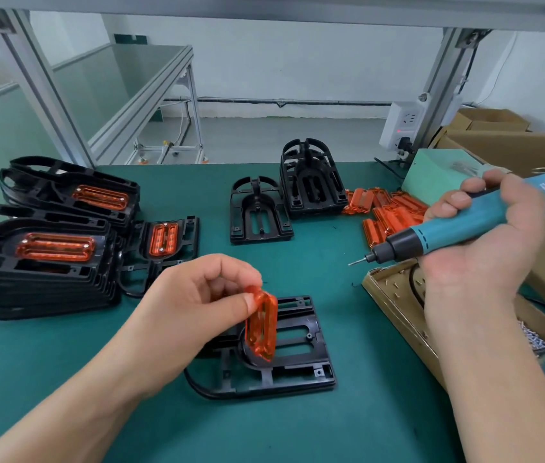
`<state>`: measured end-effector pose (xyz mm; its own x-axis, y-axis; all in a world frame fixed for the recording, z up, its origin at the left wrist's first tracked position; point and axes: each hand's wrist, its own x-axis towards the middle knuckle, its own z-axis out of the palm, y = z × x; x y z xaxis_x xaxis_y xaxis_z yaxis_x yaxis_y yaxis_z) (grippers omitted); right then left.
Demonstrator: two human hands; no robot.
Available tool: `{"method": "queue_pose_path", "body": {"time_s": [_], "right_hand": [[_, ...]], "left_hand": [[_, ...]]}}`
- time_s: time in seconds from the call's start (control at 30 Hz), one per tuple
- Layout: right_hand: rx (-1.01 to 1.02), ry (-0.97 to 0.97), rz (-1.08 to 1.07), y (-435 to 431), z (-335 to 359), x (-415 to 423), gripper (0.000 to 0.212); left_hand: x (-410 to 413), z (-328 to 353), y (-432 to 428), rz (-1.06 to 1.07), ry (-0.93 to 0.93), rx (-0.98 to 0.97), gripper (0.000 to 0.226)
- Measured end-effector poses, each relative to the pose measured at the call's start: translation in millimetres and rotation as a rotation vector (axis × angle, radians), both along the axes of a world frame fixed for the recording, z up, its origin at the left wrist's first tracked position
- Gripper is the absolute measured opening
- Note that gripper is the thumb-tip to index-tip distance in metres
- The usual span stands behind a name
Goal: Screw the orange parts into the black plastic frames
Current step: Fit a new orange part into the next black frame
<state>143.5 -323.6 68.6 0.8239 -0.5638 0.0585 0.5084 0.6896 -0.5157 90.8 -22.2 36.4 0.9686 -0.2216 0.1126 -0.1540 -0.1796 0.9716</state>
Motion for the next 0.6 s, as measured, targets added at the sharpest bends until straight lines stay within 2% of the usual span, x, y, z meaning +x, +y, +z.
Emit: {"method": "queue_pose_path", "body": {"time_s": [0.13, 0.3, 0.47, 0.6], "right_hand": [[-0.004, -0.001, 0.001, 2, 1, 0, 0.014], [-0.007, -0.003, 0.007, 2, 2, 1, 0.007], [-0.006, -0.01, 0.013, 2, 1, 0, 0.007], [-0.012, -0.009, 0.016, 2, -1, 0, 0.011]], "left_hand": [[-2, -3, -11, 0.024, -0.096, 0.209, 0.019], [-5, -5, -38, 0.003, -0.334, 0.559, 0.019], [-5, -4, -47, -0.019, -0.325, 0.623, 0.018], [-5, 0, -40, -0.015, -0.391, 0.668, 0.013]]}}
